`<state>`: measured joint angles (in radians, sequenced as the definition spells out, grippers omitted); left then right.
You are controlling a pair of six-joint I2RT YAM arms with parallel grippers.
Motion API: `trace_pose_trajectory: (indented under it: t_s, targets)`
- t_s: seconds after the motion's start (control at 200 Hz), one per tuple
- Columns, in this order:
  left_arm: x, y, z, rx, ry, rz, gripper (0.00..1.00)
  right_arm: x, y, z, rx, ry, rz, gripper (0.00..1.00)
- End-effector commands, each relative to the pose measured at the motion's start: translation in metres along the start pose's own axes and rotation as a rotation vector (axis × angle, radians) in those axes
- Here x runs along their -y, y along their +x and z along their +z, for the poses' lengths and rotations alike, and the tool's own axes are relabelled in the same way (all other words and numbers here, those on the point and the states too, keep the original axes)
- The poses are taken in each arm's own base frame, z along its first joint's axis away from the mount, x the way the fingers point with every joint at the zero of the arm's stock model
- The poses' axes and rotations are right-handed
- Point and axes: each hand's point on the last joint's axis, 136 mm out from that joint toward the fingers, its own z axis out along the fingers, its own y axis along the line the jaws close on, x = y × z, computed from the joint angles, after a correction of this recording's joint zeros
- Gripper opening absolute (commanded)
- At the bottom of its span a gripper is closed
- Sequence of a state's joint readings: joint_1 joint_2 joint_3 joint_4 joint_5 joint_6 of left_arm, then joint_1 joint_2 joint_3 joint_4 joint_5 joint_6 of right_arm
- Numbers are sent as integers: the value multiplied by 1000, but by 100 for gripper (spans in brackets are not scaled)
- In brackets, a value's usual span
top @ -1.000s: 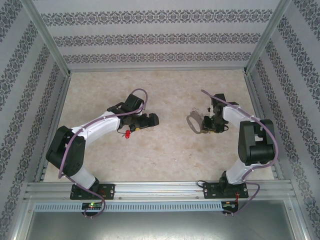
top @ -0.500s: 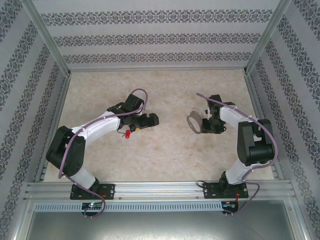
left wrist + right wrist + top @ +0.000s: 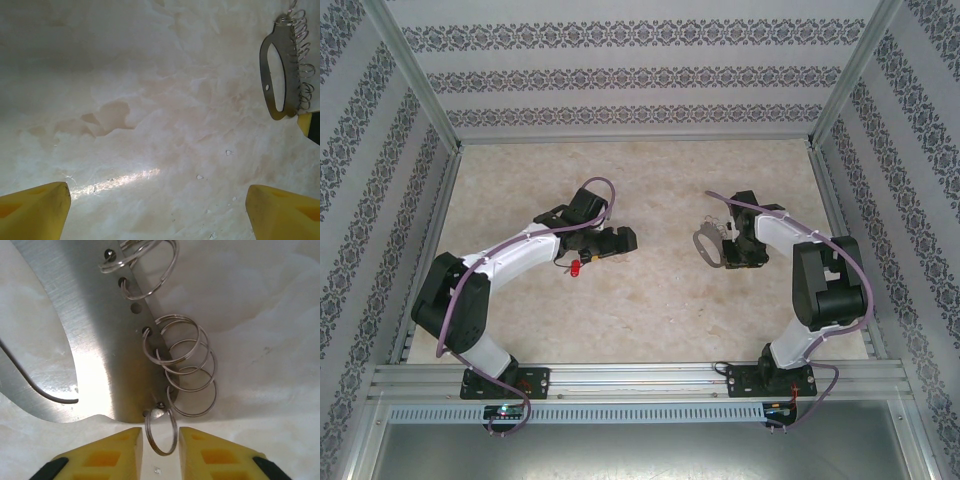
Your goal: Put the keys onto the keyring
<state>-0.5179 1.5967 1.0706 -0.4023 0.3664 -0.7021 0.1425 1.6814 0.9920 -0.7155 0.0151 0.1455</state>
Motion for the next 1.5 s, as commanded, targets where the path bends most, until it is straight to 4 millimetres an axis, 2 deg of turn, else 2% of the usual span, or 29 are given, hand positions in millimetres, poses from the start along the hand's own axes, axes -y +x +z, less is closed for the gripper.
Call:
trace_pose_trajectory:
  t_s: [0.0,0.53,0.764,0.899,1.099,1.299,1.494]
  targets:
    - [9,2,-7,16,34,7,89,2,0,-2,-11,34,-33,23]
    - [8,4,-11,17,29,13,87,1,-2,-4,1,43,-46,9]
    - [5,6,-14,13,13,41,85,-8,-10,-23,85,-10,-62,5]
    - [12,4,-20,23,36,80,80,-21,-18,-51,206,-64,-103,1]
    - [43,-2,-39,64,168,165,75,-48,-25,-102,424,-200,-199,0]
    - [80,-7,-76,145,329,262,71,-92,-16,-164,684,-412,-369,0]
    - [114,-11,-116,236,483,347,65,-121,-4,-213,819,-618,-434,0]
